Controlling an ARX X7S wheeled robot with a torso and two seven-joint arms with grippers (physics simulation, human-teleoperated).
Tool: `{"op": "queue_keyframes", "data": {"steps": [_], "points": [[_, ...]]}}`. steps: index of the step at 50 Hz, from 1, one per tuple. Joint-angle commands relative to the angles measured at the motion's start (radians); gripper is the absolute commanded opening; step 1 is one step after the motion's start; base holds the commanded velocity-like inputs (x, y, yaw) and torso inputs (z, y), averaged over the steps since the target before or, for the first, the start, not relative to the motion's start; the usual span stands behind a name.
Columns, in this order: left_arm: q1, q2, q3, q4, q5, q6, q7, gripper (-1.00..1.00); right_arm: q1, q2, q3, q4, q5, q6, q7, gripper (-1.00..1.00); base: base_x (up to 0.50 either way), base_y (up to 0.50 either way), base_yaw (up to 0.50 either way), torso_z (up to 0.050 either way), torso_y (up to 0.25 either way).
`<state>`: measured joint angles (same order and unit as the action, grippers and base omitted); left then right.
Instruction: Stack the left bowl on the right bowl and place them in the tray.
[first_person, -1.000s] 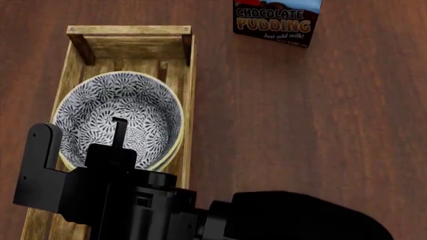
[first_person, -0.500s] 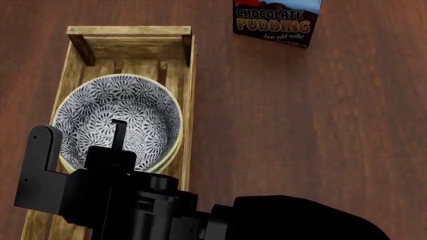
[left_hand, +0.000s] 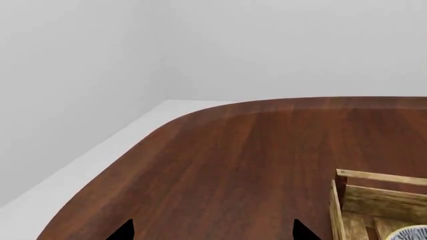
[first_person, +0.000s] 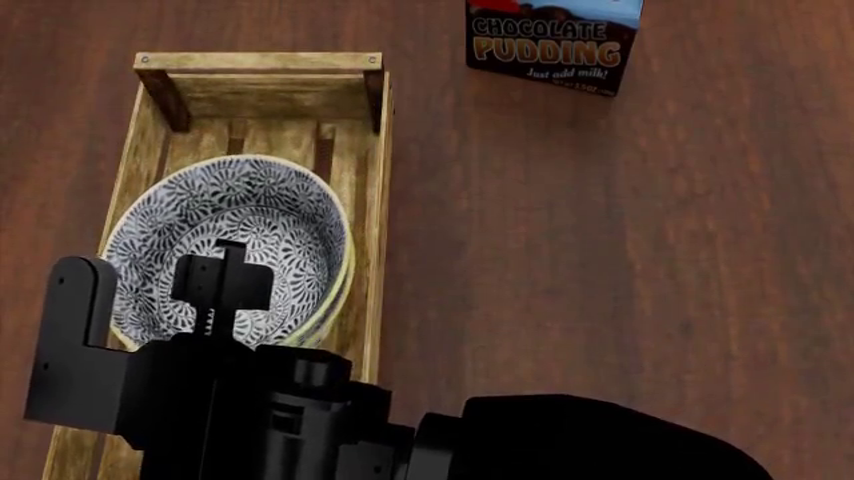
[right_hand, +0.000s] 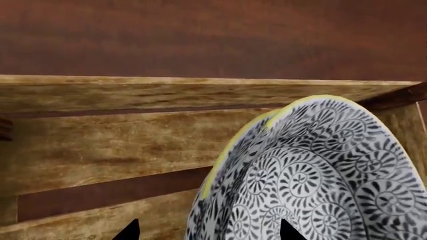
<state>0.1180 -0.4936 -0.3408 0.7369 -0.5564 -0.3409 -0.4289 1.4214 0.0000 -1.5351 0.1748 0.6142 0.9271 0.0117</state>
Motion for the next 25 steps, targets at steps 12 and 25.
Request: {"op": "queue_keyframes", "data": {"steps": [12,25], "points": [[0.010,-0.001,-0.007,0.008,-0.008,0.006,-0.002,1.00,0.004,0.000,-0.011,-0.056,0.059,0.049,0.041,1.00,0.00,0.00,0.00,0.000,0.000],[0.015,-0.002,-0.013,0.013,-0.016,0.007,-0.004,1.00,0.009,0.000,-0.010,-0.089,0.093,0.095,0.077,1.00,0.00,0.00,0.00,0.000,0.000]]}}
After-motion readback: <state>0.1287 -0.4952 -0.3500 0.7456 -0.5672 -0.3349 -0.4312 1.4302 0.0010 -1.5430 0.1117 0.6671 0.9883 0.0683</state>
